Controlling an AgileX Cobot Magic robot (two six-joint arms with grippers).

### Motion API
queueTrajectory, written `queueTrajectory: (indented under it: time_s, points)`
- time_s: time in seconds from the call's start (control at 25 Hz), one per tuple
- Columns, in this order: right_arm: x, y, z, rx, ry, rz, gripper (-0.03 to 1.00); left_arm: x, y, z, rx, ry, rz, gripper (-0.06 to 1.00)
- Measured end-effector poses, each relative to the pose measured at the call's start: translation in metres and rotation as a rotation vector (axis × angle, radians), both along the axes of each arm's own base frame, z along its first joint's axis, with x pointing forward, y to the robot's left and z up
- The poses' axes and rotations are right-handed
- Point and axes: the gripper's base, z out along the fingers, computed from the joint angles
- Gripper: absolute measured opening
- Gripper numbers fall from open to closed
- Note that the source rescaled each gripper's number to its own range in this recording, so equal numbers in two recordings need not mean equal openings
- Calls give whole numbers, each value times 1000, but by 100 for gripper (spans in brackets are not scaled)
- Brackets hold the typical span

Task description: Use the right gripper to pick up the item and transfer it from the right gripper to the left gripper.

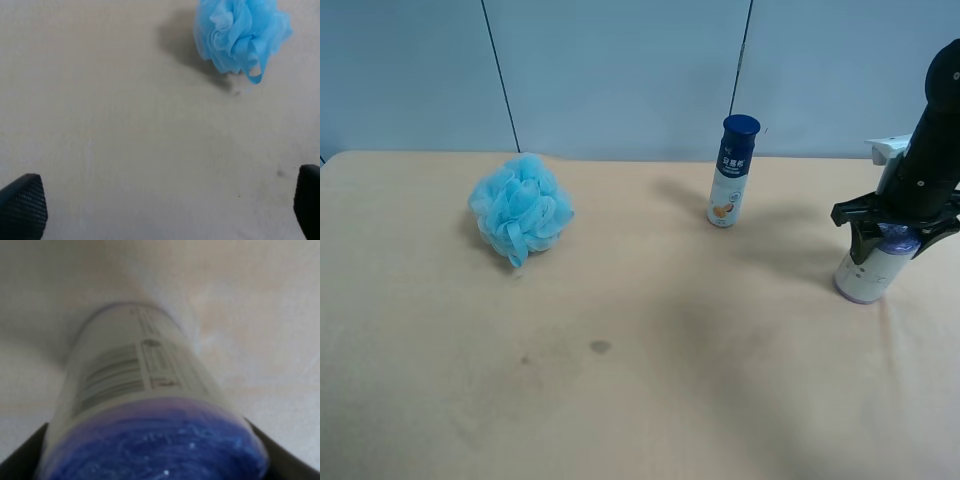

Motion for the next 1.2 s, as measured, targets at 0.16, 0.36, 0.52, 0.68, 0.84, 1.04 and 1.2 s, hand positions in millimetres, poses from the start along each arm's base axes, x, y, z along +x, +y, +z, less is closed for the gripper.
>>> queueTrajectory:
  time_s: [0.16,0.36,0.52,0.68,0.84,1.04,1.2]
  points:
    - [0,0,0,1,-1,-8,4,0,0,0,0,0,0,100]
    - [-2,0,9,0,-28,-8,4,0,0,0,0,0,0,100]
    - [-6,1,31,11,-96,-17,4,0,0,0,0,0,0,100]
    - [-13,4,50,44,-148,-37,4,0,0,0,0,0,0,100]
    - [-20,9,59,92,-140,-50,4,0,0,0,0,0,0,100]
    - [-23,20,61,214,-111,-32,4,0,0,0,0,0,0,100]
    - [-22,34,64,369,-119,-2,4,0,0,0,0,0,0,100]
